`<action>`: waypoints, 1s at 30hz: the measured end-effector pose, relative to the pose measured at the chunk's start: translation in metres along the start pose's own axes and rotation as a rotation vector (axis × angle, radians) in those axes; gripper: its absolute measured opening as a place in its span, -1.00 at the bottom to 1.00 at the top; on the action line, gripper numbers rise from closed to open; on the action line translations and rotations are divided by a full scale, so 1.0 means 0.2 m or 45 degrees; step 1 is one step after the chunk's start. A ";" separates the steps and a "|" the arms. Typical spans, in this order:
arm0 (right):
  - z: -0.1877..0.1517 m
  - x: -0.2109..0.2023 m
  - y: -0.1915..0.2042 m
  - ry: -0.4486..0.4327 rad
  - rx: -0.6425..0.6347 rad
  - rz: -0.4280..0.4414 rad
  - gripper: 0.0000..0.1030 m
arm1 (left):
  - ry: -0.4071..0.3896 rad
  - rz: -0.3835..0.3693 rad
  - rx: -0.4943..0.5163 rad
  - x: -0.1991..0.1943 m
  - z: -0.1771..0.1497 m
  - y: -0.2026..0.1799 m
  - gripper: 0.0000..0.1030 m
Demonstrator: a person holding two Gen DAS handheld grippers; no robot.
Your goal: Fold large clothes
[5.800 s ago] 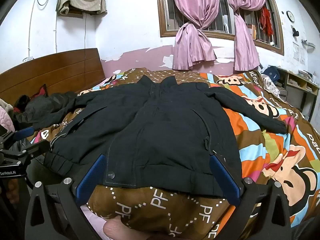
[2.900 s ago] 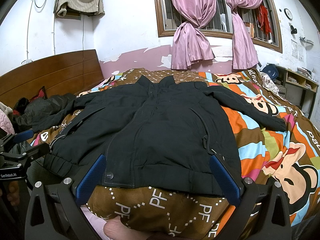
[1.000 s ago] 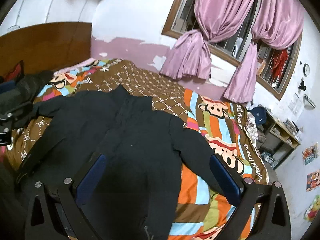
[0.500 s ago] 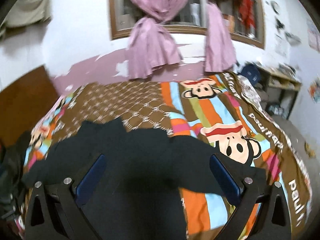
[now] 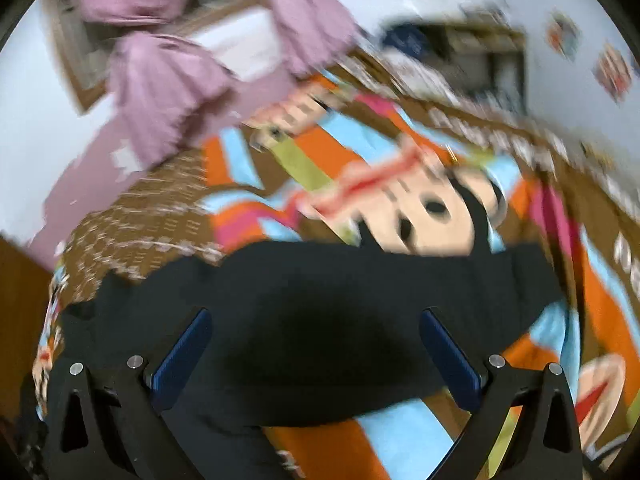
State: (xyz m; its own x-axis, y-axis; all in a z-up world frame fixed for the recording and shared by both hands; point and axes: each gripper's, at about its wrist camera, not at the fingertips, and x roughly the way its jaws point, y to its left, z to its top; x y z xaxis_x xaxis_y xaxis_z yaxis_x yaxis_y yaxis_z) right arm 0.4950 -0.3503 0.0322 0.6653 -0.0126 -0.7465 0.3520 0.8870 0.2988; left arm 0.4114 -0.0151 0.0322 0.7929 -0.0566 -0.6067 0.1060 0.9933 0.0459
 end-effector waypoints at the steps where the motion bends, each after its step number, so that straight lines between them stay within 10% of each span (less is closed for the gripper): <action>1: -0.01 0.06 -0.08 0.067 0.070 -0.033 1.00 | 0.020 -0.068 -0.017 0.07 0.00 -0.02 0.96; 15: -0.22 0.25 -0.91 0.208 0.799 -0.014 0.93 | 0.251 -0.311 -0.052 0.66 -0.08 -0.40 0.96; 18: -0.24 0.30 -0.98 0.225 0.890 0.038 0.34 | 0.311 -0.306 -0.049 0.74 -0.14 -0.41 0.96; 20: -0.25 0.33 -1.00 0.229 0.928 0.078 -0.39 | 0.315 -0.307 -0.052 0.76 -0.16 -0.41 0.96; 23: -0.23 0.31 -0.98 0.168 0.906 0.075 -0.80 | 0.327 -0.309 -0.049 0.77 -0.18 -0.40 0.97; 30: 0.08 -0.01 -0.58 -0.177 0.453 0.070 -0.85 | 0.369 -0.370 -0.082 0.80 -0.19 -0.38 0.97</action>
State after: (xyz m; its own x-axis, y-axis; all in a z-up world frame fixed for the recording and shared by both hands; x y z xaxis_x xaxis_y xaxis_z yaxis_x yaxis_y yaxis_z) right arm 0.4623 -0.4607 0.0079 0.7638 -0.0535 -0.6432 0.5037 0.6726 0.5422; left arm 0.5081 -0.0952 -0.0981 0.5328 -0.3139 -0.7858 0.2556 0.9450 -0.2042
